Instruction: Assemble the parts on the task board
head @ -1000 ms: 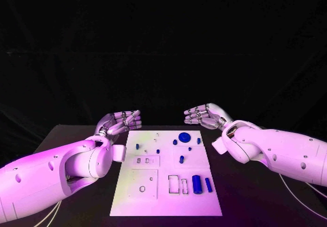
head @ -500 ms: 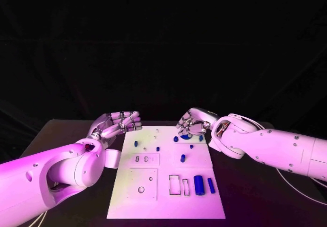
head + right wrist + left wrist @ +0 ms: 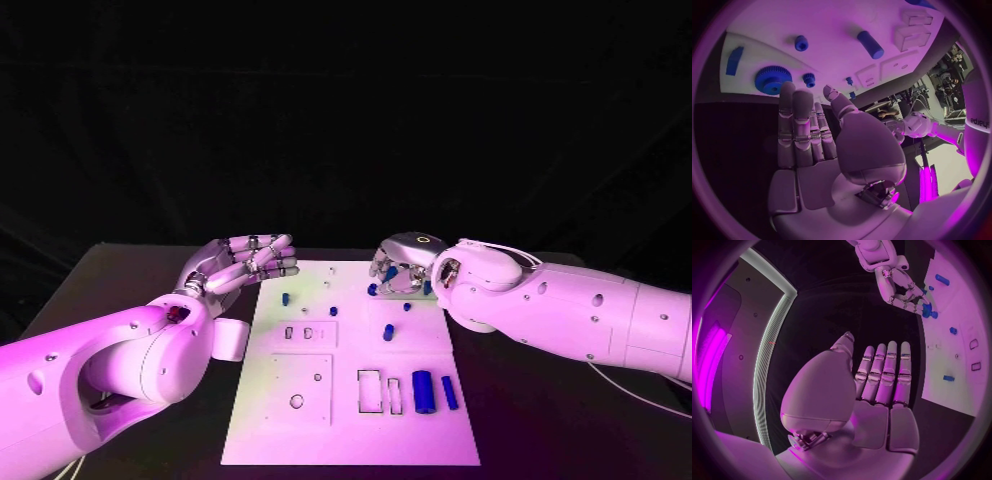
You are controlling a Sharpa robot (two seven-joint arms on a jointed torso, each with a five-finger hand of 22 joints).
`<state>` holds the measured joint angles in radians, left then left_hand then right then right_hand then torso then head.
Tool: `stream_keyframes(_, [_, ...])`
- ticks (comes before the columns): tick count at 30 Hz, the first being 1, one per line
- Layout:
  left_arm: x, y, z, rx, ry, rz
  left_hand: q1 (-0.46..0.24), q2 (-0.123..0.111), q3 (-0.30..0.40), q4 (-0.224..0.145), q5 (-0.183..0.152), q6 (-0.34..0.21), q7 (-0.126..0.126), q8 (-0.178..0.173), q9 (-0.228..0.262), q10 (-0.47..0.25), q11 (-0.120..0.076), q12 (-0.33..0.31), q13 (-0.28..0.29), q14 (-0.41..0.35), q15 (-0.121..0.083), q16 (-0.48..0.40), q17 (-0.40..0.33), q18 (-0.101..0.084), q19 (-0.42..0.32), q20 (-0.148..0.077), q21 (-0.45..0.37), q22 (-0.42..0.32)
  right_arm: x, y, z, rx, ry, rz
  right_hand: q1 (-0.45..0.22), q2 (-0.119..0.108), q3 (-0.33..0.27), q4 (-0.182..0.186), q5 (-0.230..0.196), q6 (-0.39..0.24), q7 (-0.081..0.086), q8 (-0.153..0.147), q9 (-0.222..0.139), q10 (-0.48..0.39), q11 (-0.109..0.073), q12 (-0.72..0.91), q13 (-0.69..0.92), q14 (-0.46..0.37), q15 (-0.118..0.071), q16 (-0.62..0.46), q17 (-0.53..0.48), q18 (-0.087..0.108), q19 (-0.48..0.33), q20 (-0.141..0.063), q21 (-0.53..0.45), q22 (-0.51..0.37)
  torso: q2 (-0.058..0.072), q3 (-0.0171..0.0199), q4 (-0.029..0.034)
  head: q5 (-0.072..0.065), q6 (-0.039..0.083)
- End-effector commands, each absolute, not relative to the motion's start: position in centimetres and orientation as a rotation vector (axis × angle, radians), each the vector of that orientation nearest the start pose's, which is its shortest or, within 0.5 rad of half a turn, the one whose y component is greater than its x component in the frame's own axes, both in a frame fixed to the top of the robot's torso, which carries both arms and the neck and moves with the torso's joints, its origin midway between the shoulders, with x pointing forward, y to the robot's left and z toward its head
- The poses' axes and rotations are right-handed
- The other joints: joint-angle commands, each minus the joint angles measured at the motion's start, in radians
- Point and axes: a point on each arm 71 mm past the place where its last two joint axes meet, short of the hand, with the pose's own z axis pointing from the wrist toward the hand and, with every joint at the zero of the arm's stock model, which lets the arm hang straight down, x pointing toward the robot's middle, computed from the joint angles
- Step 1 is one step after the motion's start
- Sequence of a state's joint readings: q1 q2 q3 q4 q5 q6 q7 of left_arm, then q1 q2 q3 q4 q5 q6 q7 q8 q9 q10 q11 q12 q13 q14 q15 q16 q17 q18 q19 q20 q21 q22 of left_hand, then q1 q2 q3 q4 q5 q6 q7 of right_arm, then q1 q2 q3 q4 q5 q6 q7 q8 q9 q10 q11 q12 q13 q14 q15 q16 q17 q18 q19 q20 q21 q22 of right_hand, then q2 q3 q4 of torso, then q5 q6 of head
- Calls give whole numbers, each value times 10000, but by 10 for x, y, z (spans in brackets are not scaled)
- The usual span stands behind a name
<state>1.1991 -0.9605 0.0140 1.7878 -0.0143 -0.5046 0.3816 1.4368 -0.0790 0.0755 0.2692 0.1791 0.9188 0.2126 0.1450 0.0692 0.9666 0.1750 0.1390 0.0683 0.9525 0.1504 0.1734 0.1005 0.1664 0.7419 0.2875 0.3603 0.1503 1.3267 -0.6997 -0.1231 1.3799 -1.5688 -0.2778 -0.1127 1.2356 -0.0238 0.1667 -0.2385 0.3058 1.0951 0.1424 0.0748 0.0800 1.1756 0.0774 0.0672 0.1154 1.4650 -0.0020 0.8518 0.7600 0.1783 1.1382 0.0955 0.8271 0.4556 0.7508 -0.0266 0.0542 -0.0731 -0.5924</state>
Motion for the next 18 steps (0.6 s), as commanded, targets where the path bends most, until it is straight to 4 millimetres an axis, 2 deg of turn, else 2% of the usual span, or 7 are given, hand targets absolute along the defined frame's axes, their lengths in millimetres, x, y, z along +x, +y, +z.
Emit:
stream_keyframes(1, [445,197,-136,-10959,13569,-15618,93,31,-59,-7,-48,36,3,-53,-17,53,26,-39,-15,-60,12,-70,-17,133,81,-1,56,8,523,-167,-161,-4182,16186,4385,-9,-131,192,75,18,-2,-77,-50,21,-130,5,57,72,476,-49,1631,1561,-243,475,3,1162,1497,91,-48,70,-57,15])
stream_keyframes(3, [445,198,-135,-10944,13561,-15628,93,29,-63,-6,-48,33,8,-59,-18,48,30,-49,-17,-65,15,-82,-19,135,89,-2,61,9,523,-166,-161,-4226,16201,4372,-7,-186,324,160,22,-3,-67,-52,31,-150,-13,59,119,451,-34,2437,2313,-339,667,16,1782,2309,107,-59,83,-54,30])
stream_keyframes(5, [445,198,-133,-10971,13553,-15651,94,20,-78,-3,-47,9,43,-87,-25,22,49,-87,-23,-75,27,-118,-22,137,108,-3,72,8,524,-165,-162,-4224,16244,4421,6,-175,403,205,34,17,-67,-44,40,-156,2,58,135,399,-34,2572,2417,-341,635,21,1880,2430,130,-73,102,-59,40])
stream_keyframes(7, [445,198,-132,-11008,13544,-15685,95,19,-83,-2,-47,2,52,-96,-26,14,55,-100,-24,-78,32,-130,-23,137,113,-3,75,7,525,-163,-162,-4226,16283,4456,17,-222,526,261,39,8,-42,-53,44,-202,24,40,134,401,-12,3026,2846,-405,741,44,2246,2931,148,-86,126,-84,41])
stream_keyframes(14, [443,197,-129,-11020,13539,-15777,103,24,-85,-1,-44,-10,67,-114,-29,-4,68,-128,-27,-90,42,-159,-26,137,120,-3,80,5,530,-163,-164,-4172,16347,4354,39,-219,641,310,54,20,-30,-50,50,-244,51,24,122,366,-1,3185,2969,-416,732,56,2387,3118,205,-96,213,-104,50])
stream_keyframes(18, [443,197,-128,-11023,13554,-15791,103,24,-85,-1,-44,-10,67,-114,-29,-4,68,-128,-27,-90,42,-159,-26,137,120,-3,80,5,533,-166,-164,-4143,16336,4235,44,-221,726,351,78,37,-22,-46,56,-234,57,31,119,376,2,3412,3199,-454,808,67,2595,3416,219,-98,221,-110,43])
